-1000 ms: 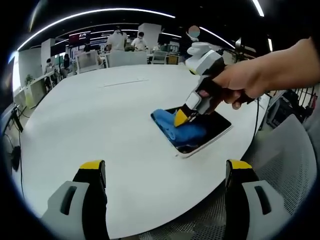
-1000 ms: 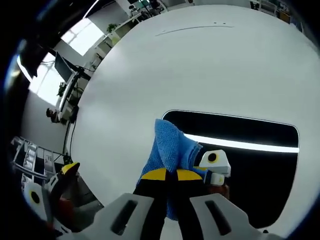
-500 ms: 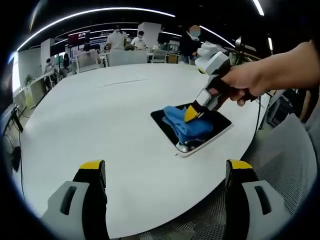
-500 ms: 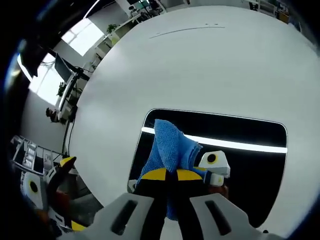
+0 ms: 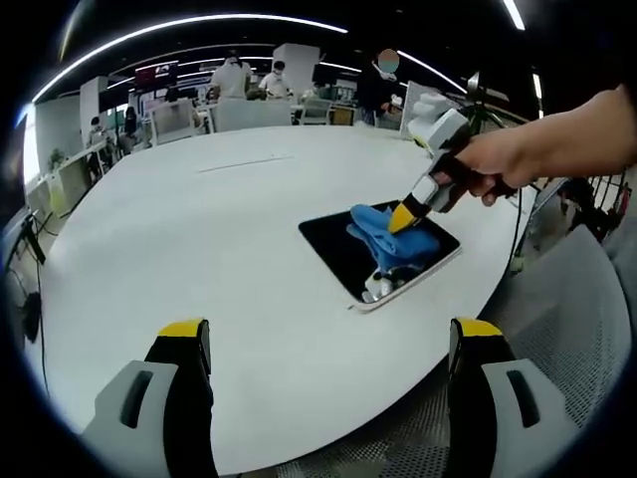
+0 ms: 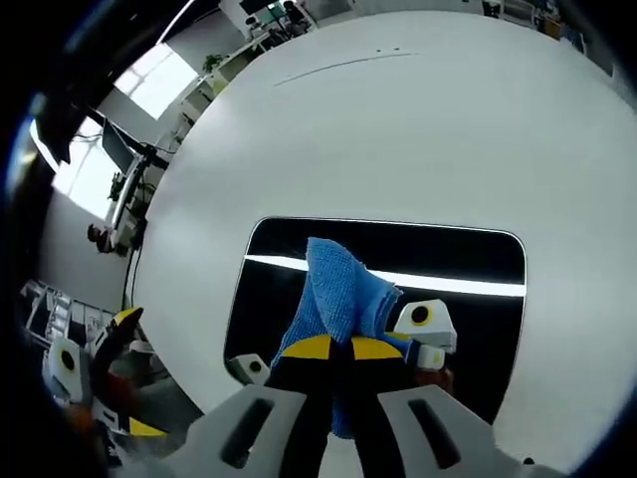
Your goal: Wipe the mirror surface with the cleaning cloth until all visible marks leave the cleaned area.
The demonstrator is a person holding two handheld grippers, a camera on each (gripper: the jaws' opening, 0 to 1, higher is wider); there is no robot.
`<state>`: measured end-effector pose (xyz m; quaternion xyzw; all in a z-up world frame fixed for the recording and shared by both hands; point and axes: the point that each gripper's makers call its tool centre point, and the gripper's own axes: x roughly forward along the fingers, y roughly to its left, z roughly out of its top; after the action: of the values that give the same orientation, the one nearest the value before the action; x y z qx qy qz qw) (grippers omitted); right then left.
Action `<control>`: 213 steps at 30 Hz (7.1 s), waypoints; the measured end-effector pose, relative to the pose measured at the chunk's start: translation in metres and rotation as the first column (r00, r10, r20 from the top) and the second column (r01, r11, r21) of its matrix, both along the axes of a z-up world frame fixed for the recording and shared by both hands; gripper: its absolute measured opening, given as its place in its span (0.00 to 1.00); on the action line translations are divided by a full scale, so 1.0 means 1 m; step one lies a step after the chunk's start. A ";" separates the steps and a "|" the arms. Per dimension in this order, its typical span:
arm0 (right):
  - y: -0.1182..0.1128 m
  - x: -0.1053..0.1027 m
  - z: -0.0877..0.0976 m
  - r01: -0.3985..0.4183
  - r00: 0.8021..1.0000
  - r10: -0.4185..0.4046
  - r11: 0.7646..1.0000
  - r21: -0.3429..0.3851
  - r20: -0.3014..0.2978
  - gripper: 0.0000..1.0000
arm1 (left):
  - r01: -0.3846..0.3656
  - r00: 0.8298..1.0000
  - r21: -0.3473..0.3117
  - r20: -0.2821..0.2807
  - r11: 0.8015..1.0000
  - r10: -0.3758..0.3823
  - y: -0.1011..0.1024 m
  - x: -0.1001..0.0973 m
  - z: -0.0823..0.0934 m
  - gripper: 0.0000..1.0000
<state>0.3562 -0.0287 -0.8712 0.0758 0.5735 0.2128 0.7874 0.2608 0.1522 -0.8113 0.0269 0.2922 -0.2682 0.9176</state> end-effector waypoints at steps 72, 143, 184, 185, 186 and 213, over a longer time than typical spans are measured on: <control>-0.093 0.001 -0.001 0.027 0.999 -0.021 0.984 -0.177 0.035 0.00 | 0.004 1.000 -0.022 -0.006 1.000 -0.005 -0.003 0.000 0.001 0.99; -0.088 -0.011 -0.002 0.098 0.995 -0.095 0.986 -0.132 0.034 0.00 | -0.008 1.000 -0.023 0.007 1.000 0.008 -0.003 0.001 0.003 0.99; -0.081 -0.049 0.000 0.115 0.992 -0.119 0.987 -0.108 -0.028 0.00 | -0.008 1.000 -0.032 0.018 0.999 0.009 -0.004 0.002 0.006 0.99; -0.081 -0.049 0.000 0.110 0.993 -0.114 0.988 -0.107 -0.032 0.00 | -0.009 1.000 -0.031 0.018 0.999 0.009 -0.003 0.002 0.006 0.99; -0.081 -0.050 0.000 0.093 0.995 -0.097 0.990 -0.109 -0.031 0.00 | -0.009 1.000 -0.032 0.017 0.999 0.010 -0.003 0.002 0.006 0.99; -0.045 -0.046 0.002 0.098 0.995 -0.100 0.987 -0.127 -0.006 0.00 | -0.016 1.000 -0.040 0.020 0.999 0.017 -0.002 0.003 0.006 0.99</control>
<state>0.3107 -0.0737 -0.8693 0.0554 0.5864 0.1359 0.7966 0.2636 0.1498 -0.8050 0.0088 0.2777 -0.2660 0.9230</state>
